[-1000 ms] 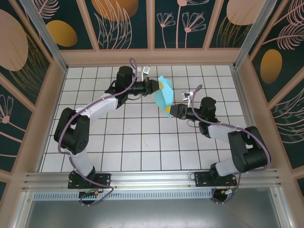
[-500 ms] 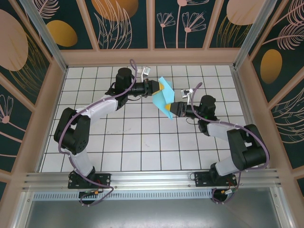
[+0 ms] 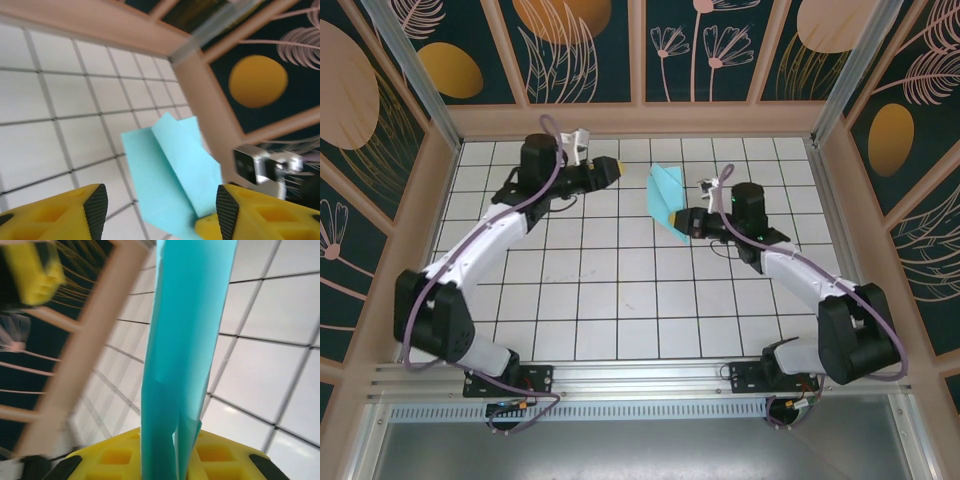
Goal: Fold a paper plane with a square sheet of paper (fold left side to right side)
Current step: Turn over the paper at the center of the table.
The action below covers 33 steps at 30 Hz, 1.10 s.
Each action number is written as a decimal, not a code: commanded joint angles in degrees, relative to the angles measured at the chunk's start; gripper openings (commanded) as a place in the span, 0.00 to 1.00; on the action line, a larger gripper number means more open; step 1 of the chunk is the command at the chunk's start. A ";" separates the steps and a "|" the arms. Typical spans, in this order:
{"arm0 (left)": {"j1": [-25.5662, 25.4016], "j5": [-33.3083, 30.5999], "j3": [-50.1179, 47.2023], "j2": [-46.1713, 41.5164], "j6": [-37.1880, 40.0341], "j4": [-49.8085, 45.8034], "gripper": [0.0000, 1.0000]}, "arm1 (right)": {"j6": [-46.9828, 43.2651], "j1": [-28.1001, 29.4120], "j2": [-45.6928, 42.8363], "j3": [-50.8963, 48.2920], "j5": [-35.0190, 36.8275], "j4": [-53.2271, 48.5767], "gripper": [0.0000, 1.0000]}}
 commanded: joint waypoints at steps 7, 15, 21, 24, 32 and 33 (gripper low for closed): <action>-0.45 -34.08 -12.21 -19.72 5.81 -5.59 0.71 | -10.37 25.02 12.71 24.84 69.89 -47.21 0.20; -0.45 -41.36 -15.96 -26.96 5.47 -6.35 0.75 | -7.54 34.02 34.58 40.24 88.75 -63.74 0.18; -0.52 -41.52 -16.57 -27.71 5.53 -6.67 0.76 | -9.89 35.32 44.03 43.23 90.63 -64.07 0.19; -0.48 -41.35 -16.79 -27.72 5.45 -6.60 0.76 | -11.26 36.08 47.27 43.79 90.18 -63.10 0.19; -0.45 -40.49 -17.39 -27.24 5.36 -6.23 0.76 | -13.61 37.59 50.43 43.23 84.26 -60.30 0.34; -0.51 -40.31 -17.39 -27.13 5.37 -6.15 0.76 | -13.72 37.89 50.15 43.01 83.41 -59.98 0.38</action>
